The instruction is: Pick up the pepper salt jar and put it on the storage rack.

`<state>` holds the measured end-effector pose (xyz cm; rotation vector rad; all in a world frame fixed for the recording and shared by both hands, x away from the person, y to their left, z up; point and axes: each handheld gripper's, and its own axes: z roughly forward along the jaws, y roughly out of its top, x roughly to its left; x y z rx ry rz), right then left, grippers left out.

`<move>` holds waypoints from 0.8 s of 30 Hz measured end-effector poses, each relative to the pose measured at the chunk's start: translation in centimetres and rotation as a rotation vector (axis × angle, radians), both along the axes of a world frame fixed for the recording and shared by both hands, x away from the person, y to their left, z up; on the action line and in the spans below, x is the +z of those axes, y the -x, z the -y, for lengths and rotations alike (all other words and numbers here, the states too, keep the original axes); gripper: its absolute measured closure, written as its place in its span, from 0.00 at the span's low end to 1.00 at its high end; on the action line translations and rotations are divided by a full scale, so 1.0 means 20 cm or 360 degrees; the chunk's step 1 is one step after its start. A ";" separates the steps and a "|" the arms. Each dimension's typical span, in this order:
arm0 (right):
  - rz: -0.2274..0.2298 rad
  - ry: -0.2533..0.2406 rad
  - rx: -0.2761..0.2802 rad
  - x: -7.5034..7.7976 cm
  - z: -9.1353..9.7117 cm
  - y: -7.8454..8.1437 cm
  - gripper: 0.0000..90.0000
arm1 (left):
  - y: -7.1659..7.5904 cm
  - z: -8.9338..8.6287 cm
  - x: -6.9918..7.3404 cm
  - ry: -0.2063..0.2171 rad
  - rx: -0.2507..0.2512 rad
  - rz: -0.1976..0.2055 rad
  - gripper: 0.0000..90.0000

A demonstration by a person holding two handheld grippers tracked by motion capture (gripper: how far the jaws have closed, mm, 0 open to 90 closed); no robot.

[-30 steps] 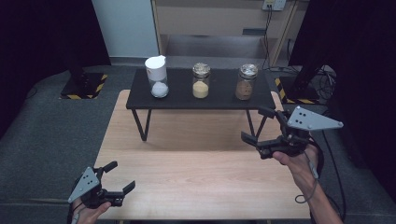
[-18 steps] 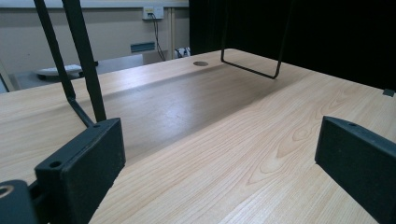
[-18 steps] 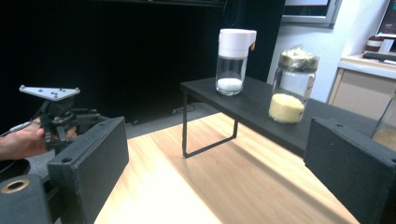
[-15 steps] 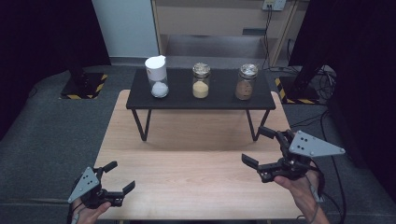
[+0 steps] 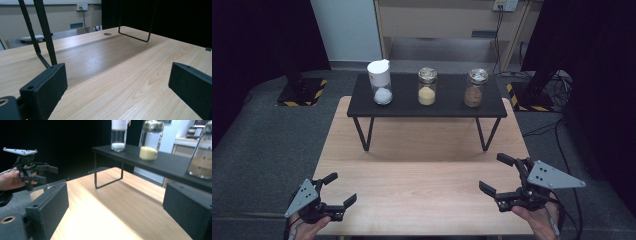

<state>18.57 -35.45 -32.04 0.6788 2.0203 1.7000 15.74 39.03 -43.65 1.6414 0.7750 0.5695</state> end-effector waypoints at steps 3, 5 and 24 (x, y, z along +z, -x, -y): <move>-0.0022 -0.0012 -0.0018 -0.04 0.02 0.01 0.08 | 0.00 0.00 0.00 -0.0001 -0.0001 -0.0002 0.01; -0.0038 -0.0009 -0.0030 -0.07 0.03 0.03 0.08 | 0.00 0.00 0.00 -0.0001 -0.0002 -0.0001 0.01; -0.0123 0.0057 -0.0156 -0.26 0.07 0.11 0.08 | 0.00 0.00 0.00 -0.0001 0.0005 0.0004 0.01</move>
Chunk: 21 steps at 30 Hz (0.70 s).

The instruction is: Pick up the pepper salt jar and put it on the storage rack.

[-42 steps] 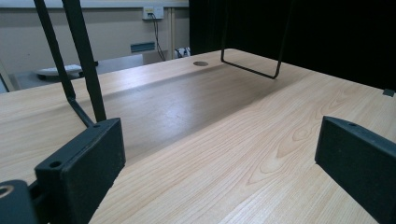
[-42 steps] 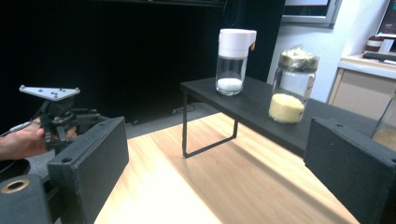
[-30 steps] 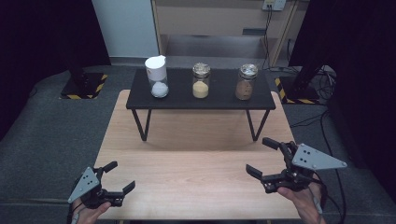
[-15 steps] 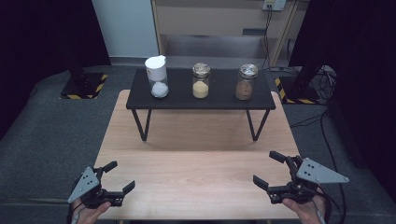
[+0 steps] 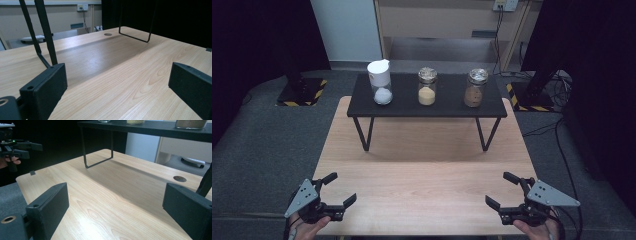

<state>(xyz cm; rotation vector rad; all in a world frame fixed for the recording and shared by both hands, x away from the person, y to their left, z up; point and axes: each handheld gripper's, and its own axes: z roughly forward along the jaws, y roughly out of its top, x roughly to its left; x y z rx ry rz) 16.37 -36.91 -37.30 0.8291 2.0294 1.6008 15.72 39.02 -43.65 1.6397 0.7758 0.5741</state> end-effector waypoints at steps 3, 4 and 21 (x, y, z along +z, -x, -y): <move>-0.0007 -0.0009 -0.0013 -0.02 0.00 0.00 0.08 | 0.00 0.00 0.00 0.0000 -0.0001 0.0000 0.01; -0.0009 -0.0013 -0.0017 -0.02 0.01 0.00 0.08 | 0.00 0.00 0.00 0.0000 0.0000 0.0000 0.01; 0.0031 0.0016 -0.0066 -0.08 0.00 0.02 0.09 | 0.00 0.01 0.00 0.0001 0.0004 0.0004 0.01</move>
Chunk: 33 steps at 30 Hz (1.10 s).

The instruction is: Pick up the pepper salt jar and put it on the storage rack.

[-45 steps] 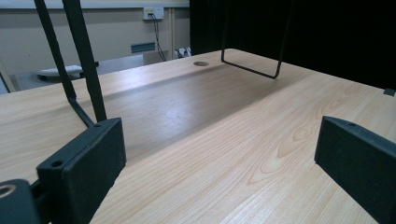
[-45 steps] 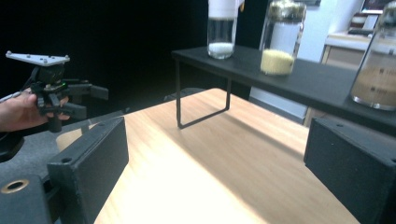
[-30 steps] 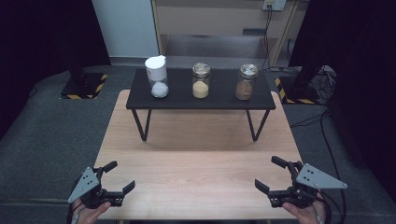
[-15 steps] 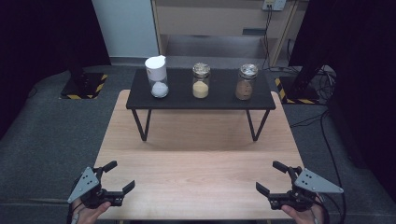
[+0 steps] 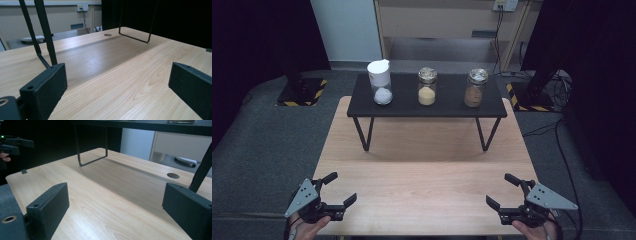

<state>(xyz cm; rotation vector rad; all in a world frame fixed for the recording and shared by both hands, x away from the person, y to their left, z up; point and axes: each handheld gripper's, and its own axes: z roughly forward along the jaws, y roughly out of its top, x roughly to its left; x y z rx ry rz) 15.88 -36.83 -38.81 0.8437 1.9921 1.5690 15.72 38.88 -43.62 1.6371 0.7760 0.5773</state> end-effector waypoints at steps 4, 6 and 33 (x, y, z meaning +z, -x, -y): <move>-0.0011 0.0006 -0.0021 -0.02 0.00 0.00 0.09 | 0.00 0.00 0.00 0.0007 0.0008 0.0002 0.01; -0.0025 0.0002 -0.0027 -0.03 0.00 0.00 0.09 | 0.00 0.00 0.00 0.0005 0.0008 0.0001 0.01; -0.0037 0.0029 -0.0118 -0.08 0.01 -0.01 0.09 | 0.02 -0.01 -0.02 0.0032 0.0006 0.0061 0.01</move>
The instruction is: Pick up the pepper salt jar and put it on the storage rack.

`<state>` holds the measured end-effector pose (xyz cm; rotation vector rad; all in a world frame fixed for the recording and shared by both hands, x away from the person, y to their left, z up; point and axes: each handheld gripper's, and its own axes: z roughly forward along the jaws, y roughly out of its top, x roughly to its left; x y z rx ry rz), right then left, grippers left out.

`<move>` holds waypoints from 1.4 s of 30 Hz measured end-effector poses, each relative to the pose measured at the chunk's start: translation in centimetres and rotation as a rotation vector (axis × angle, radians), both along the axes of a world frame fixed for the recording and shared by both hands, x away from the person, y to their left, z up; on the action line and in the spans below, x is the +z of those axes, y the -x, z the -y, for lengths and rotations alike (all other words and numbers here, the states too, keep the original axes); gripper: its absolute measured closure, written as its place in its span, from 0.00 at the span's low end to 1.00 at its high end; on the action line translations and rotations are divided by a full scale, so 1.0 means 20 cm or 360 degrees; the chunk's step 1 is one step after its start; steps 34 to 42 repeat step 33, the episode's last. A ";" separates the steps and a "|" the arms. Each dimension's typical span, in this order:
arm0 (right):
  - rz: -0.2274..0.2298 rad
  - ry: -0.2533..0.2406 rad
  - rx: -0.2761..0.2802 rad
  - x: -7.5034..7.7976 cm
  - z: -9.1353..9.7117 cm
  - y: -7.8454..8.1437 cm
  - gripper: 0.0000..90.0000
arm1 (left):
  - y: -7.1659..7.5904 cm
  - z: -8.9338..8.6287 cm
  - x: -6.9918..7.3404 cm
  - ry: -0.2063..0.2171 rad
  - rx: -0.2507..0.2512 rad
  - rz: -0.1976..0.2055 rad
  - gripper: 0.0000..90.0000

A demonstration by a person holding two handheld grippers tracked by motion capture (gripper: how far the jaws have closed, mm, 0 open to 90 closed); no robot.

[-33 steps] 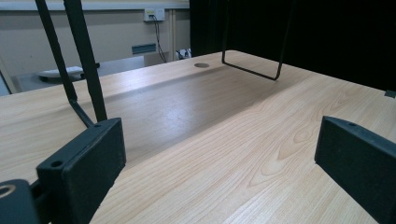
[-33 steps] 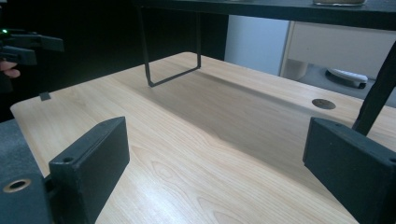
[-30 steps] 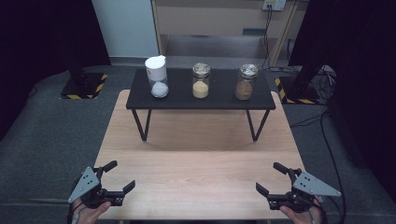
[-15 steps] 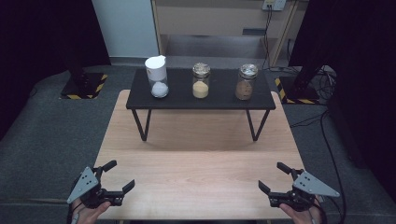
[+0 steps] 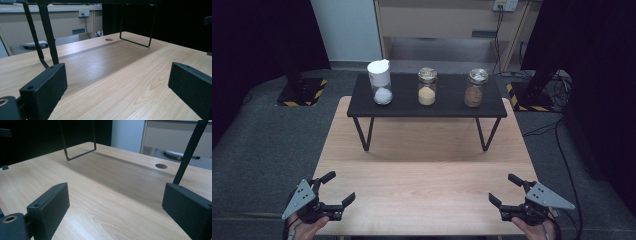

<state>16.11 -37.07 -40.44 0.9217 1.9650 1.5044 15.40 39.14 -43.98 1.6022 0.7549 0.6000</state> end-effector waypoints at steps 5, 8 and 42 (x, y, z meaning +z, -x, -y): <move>-0.0007 -0.0013 0.0005 -0.01 0.01 -0.01 0.09 | 0.00 0.00 0.00 0.0007 -0.0006 0.0004 0.01; -0.0006 -0.0019 0.0007 -0.01 0.01 -0.01 0.09 | 0.00 0.00 -0.01 0.0010 -0.0007 0.0003 0.01; -0.0008 -0.0003 0.0002 0.00 0.00 0.00 0.09 | -0.01 0.00 0.00 -0.0012 -0.0014 -0.0001 0.01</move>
